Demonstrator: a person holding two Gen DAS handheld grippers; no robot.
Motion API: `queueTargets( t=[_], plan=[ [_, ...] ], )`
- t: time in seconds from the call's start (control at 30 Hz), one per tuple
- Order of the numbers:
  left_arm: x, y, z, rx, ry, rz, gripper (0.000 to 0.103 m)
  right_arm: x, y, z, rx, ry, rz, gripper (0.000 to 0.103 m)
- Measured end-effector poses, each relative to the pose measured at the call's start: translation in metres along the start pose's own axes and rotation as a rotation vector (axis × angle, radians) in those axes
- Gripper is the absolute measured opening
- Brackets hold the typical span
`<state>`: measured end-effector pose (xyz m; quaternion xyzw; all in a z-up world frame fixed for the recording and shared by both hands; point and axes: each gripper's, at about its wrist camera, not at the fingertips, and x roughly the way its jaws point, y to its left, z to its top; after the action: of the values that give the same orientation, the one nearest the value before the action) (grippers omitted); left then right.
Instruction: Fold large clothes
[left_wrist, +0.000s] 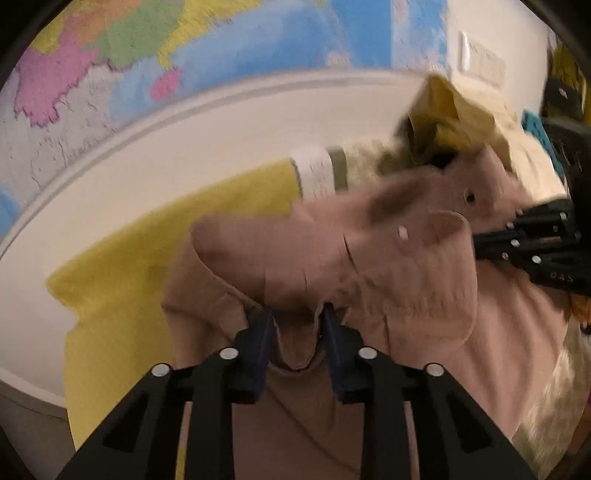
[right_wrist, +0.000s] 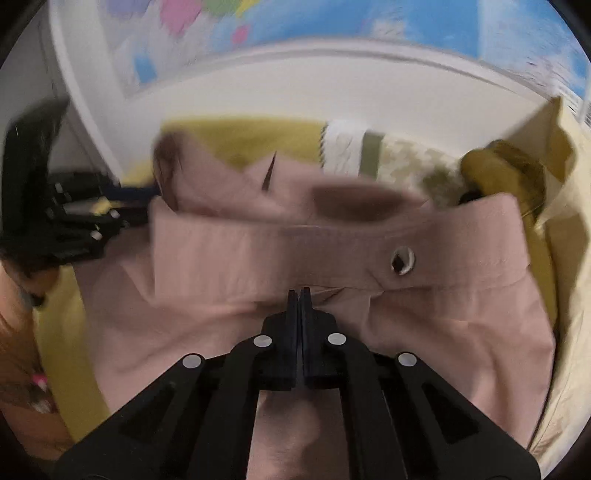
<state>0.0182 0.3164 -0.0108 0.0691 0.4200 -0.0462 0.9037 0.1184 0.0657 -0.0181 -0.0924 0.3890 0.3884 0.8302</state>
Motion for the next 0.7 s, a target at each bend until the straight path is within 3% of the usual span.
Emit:
queueTargets(
  t=[0.1, 0.13, 0.17, 0.3, 0.43, 0.5, 0.57, 0.63, 0.7],
  plan=[
    [-0.004, 0.02, 0.024, -0.125, -0.056, 0.025, 0.025, -0.01, -0.017, 0.014, 0.079, -0.049, -0.007, 0.002],
    [-0.001, 0.025, 0.028, -0.156, -0.057, 0.043, 0.033, -0.01, -0.024, 0.017, 0.1, -0.06, -0.032, 0.002],
    [0.004, 0.031, 0.032, -0.181, -0.04, 0.059, 0.056, -0.006, -0.029, 0.019, 0.117, -0.059, -0.065, 0.001],
    [0.02, 0.048, 0.024, -0.209, 0.008, 0.077, 0.061, 0.03, -0.051, 0.015, 0.179, 0.042, -0.102, 0.001],
    [0.003, 0.055, 0.0, -0.206, -0.011, 0.02, 0.076, 0.027, -0.062, 0.01, 0.208, 0.024, -0.089, 0.0],
    [-0.009, 0.055, -0.017, -0.181, -0.021, -0.019, 0.086, 0.012, -0.061, 0.011, 0.185, -0.005, -0.084, 0.014],
    [-0.017, 0.052, -0.035, -0.133, -0.012, 0.007, 0.087, -0.013, -0.058, 0.004, 0.162, -0.053, -0.065, 0.042],
    [-0.02, 0.049, -0.05, -0.112, 0.009, 0.015, 0.087, -0.04, -0.052, -0.009, 0.126, -0.098, -0.071, 0.048],
    [-0.025, 0.051, -0.066, -0.119, 0.015, -0.027, 0.087, -0.065, -0.048, -0.028, 0.111, -0.126, -0.089, 0.058]
  ],
)
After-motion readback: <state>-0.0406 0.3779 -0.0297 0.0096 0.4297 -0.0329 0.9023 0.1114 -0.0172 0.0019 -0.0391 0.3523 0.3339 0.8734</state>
